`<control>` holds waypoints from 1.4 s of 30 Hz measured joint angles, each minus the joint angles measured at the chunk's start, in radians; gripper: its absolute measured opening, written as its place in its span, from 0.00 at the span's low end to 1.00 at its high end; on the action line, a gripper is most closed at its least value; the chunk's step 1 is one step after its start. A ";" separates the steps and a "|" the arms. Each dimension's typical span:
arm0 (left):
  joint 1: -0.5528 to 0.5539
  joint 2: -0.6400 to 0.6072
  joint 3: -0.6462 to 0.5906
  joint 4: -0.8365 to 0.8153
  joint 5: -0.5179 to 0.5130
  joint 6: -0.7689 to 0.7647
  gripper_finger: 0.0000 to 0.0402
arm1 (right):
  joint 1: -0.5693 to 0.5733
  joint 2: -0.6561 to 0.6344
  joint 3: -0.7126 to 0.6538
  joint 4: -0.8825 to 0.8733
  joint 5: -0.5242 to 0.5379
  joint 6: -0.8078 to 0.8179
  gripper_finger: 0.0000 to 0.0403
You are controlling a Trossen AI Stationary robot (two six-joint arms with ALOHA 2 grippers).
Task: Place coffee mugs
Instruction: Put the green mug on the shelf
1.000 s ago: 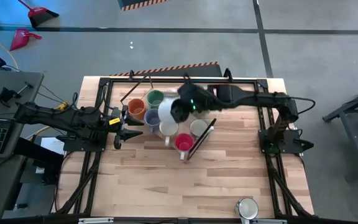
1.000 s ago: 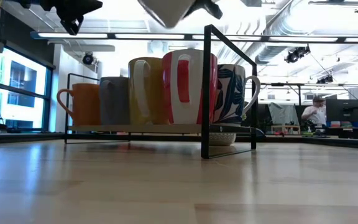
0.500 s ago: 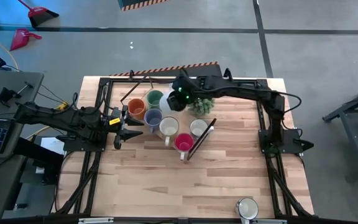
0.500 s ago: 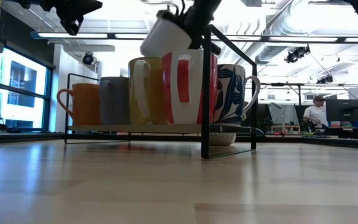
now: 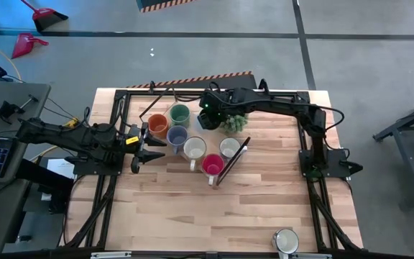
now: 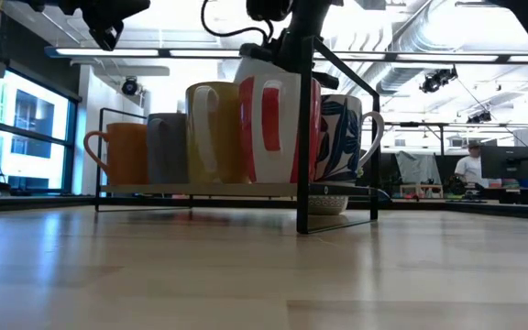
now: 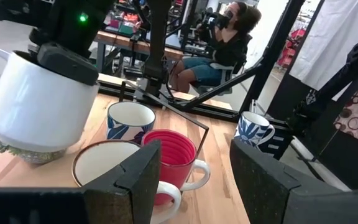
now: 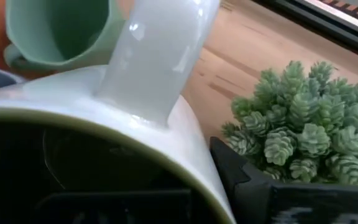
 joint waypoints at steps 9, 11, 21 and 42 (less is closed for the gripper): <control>0.000 0.000 0.000 0.004 0.000 0.000 0.45 | 0.004 0.000 0.000 -0.087 0.010 0.012 0.00; 0.000 0.000 0.000 0.004 0.000 0.000 0.45 | 0.008 0.001 0.000 -0.088 0.013 0.018 0.00; 0.000 0.000 0.000 0.012 0.000 -0.001 0.45 | 0.028 0.036 0.001 -0.085 0.029 0.036 0.00; 0.000 0.000 0.000 0.023 0.022 -0.001 0.45 | 0.036 0.102 0.001 -0.099 0.006 0.006 0.00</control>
